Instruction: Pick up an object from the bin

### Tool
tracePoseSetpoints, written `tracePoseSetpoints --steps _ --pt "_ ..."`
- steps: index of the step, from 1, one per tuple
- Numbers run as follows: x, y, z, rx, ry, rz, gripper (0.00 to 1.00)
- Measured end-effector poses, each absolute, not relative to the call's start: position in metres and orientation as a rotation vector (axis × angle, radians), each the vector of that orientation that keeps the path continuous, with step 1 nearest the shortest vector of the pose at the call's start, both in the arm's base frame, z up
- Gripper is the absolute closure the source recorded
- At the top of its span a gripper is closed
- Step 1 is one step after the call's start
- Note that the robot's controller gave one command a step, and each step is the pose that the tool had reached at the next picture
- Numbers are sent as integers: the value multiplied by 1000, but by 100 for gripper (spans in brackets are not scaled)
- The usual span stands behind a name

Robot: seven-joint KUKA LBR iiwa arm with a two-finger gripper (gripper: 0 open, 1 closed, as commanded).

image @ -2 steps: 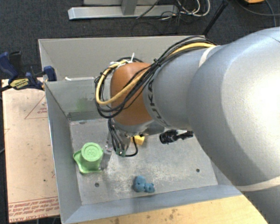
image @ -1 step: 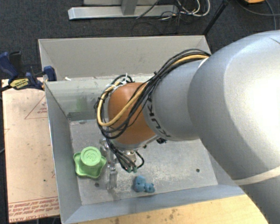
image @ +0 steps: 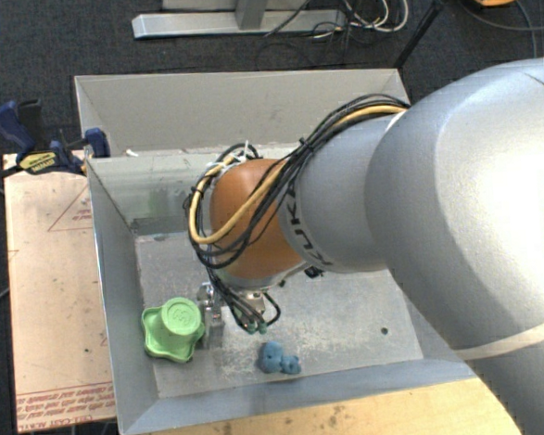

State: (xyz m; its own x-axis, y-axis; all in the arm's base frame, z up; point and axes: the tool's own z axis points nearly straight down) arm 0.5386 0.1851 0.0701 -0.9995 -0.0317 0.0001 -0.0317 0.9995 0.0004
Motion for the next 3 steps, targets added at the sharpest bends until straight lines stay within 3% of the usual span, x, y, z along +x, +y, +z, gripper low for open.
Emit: tracePoseSetpoints --steps 1,2,3 --pt "581 172 71 -40 -3146 -3 100" --pt "579 173 70 -40 -3142 -2 0" --pt "554 231 70 436 -3114 9 0"
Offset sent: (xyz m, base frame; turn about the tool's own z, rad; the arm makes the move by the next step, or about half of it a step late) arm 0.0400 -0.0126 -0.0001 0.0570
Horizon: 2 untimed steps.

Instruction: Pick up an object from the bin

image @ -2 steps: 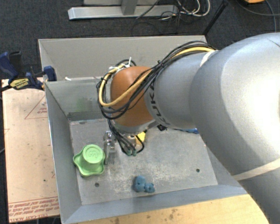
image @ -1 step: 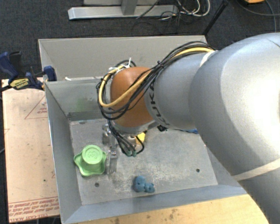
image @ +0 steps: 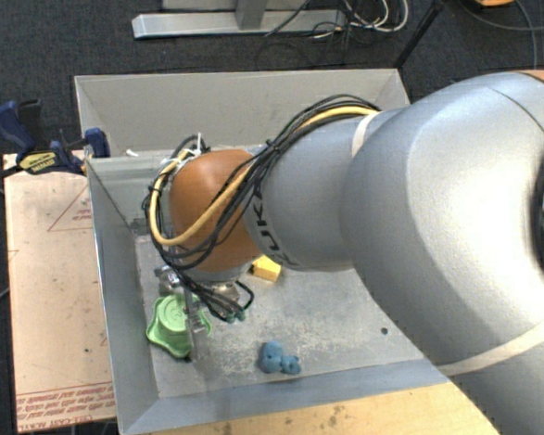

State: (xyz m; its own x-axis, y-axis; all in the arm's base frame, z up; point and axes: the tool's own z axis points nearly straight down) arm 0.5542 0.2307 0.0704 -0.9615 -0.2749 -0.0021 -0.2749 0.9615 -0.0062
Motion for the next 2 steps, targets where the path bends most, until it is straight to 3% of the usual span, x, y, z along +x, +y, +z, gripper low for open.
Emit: tracePoseSetpoints --steps 1,2 --pt "555 229 71 -432 3108 -10 100" --pt "621 195 252 -430 3098 2 100"
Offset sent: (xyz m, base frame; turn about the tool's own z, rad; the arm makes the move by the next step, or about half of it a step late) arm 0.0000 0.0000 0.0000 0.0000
